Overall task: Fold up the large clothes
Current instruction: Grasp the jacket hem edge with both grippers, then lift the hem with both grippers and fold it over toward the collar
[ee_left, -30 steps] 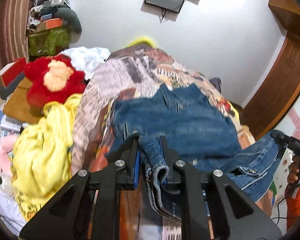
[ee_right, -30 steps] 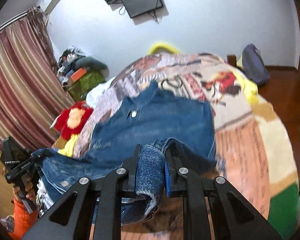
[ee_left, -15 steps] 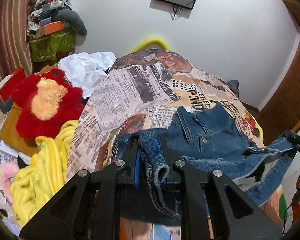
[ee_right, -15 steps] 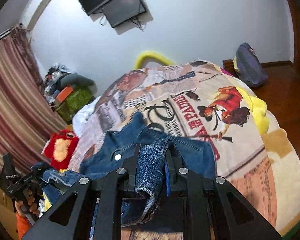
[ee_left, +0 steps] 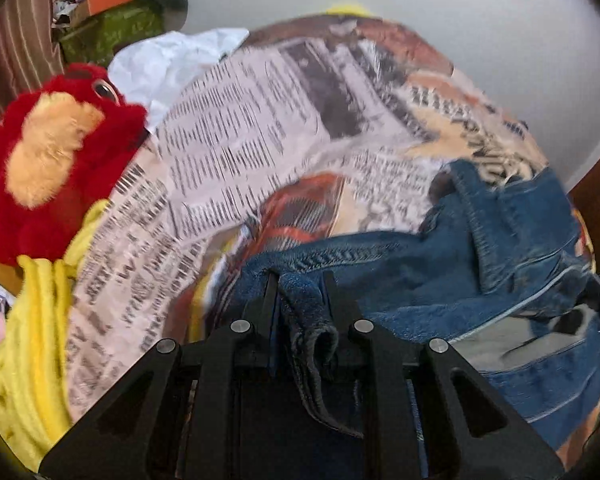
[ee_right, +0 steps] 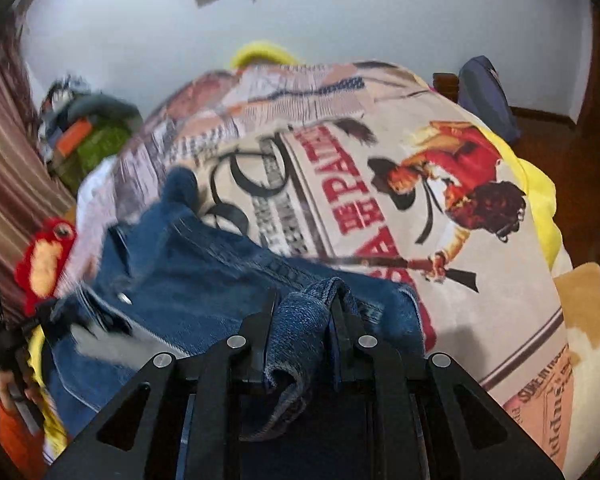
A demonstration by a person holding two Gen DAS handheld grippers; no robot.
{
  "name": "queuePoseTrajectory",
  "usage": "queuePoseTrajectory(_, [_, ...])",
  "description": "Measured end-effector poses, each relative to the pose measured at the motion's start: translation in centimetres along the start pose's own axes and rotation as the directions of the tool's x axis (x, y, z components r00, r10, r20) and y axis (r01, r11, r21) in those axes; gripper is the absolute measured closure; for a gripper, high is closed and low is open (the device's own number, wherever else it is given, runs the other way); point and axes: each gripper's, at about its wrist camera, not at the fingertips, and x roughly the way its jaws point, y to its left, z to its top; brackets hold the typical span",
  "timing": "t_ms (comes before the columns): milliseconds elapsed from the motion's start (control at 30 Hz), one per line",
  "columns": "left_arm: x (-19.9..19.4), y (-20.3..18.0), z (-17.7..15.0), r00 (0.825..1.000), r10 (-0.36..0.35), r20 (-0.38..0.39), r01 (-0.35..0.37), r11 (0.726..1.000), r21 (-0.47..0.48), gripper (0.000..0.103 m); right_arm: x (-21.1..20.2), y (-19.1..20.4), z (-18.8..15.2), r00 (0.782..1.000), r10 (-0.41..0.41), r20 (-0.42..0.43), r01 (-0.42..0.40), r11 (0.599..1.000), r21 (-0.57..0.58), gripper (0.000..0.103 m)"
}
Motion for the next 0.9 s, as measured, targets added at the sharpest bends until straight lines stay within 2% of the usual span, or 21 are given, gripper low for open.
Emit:
queuePoseTrajectory(133, [1.3, -0.8, -0.7, 0.999, 0.036, -0.011, -0.035, 0.999, 0.037, 0.081, 0.9, -0.2, -0.9, 0.999, -0.013, -0.036, 0.010, 0.997, -0.083, 0.086])
queuePoseTrajectory(267, [1.6, -1.3, -0.8, 0.998, 0.063, -0.013, -0.062, 0.996, 0.071, 0.081, 0.0, 0.0, -1.5, 0.998, -0.041, -0.040, 0.034, 0.987, -0.157, 0.084])
queuePoseTrajectory(300, [1.6, -1.2, -0.9, 0.998, 0.065, -0.016, -0.064, 0.996, 0.069, 0.080, -0.4, -0.1, -1.6, 0.998, -0.051, -0.029, 0.045, 0.984, -0.170, 0.077])
queuePoseTrajectory(333, [1.6, -1.2, -1.0, 0.997, 0.071, -0.025, -0.069, 0.995, 0.071, 0.080, -0.9, -0.3, -1.6, 0.996, -0.089, -0.005, 0.087, 0.981, -0.172, 0.056])
queuePoseTrajectory(367, [1.6, -1.3, -1.1, 0.996, 0.082, -0.029, -0.080, 0.993, 0.083, 0.080, -1.4, -0.5, -1.7, 0.988, -0.153, 0.027, 0.156, 0.972, -0.176, 0.043])
queuePoseTrajectory(400, [1.7, -1.4, -1.1, 0.995, 0.091, -0.030, -0.088, 0.992, 0.094, 0.079, -2.1, -0.9, -1.7, 0.968, -0.239, 0.080, 0.250, 0.951, -0.182, 0.032])
queuePoseTrajectory(433, [1.6, -1.4, -1.2, 0.994, 0.101, -0.035, -0.097, 0.990, 0.104, 0.078, -2.9, -1.5, -1.7, 0.938, -0.318, 0.137, 0.340, 0.922, -0.185, 0.032])
queuePoseTrajectory(467, [1.5, -1.5, -1.2, 0.994, 0.102, -0.038, -0.097, 0.990, 0.105, 0.078, -3.6, -2.4, -1.7, 0.913, -0.377, 0.154, 0.401, 0.899, -0.176, 0.032])
queuePoseTrajectory(500, [1.3, -1.4, -1.1, 0.994, 0.099, -0.038, -0.095, 0.990, 0.102, 0.077, -4.0, -3.3, -1.6, 0.909, -0.393, 0.140, 0.412, 0.897, -0.162, 0.032])
queuePoseTrajectory(567, [0.4, -1.3, -1.1, 0.995, 0.097, -0.035, -0.093, 0.992, 0.090, 0.073, -5.4, -5.5, -1.6, 0.940, -0.331, 0.085, 0.339, 0.935, -0.108, 0.032])
queuePoseTrajectory(667, [-1.7, -1.1, -0.8, 0.996, 0.094, -0.010, -0.093, 0.992, 0.080, 0.069, -7.9, -7.1, -2.1, 0.975, -0.215, 0.061, 0.216, 0.976, -0.019, 0.032])
queuePoseTrajectory(767, [-4.9, -1.1, -0.5, 0.995, 0.095, 0.042, -0.099, 0.990, 0.098, 0.062, -10.0, -6.8, -2.6, 0.986, -0.152, 0.070, 0.152, 0.988, 0.014, 0.032])
queuePoseTrajectory(867, [-8.5, -1.7, -0.6, 0.991, 0.091, 0.098, -0.106, 0.981, 0.163, 0.055, -11.2, -4.7, -3.3, 0.992, -0.101, 0.069, 0.101, 0.995, 0.003, 0.032])
queuePoseTrajectory(900, [-9.7, -2.0, -0.9, 0.989, 0.085, 0.119, -0.107, 0.977, 0.186, 0.049, -11.4, -3.6, -3.5, 0.996, -0.066, 0.061, 0.067, 0.998, -0.015, 0.032])
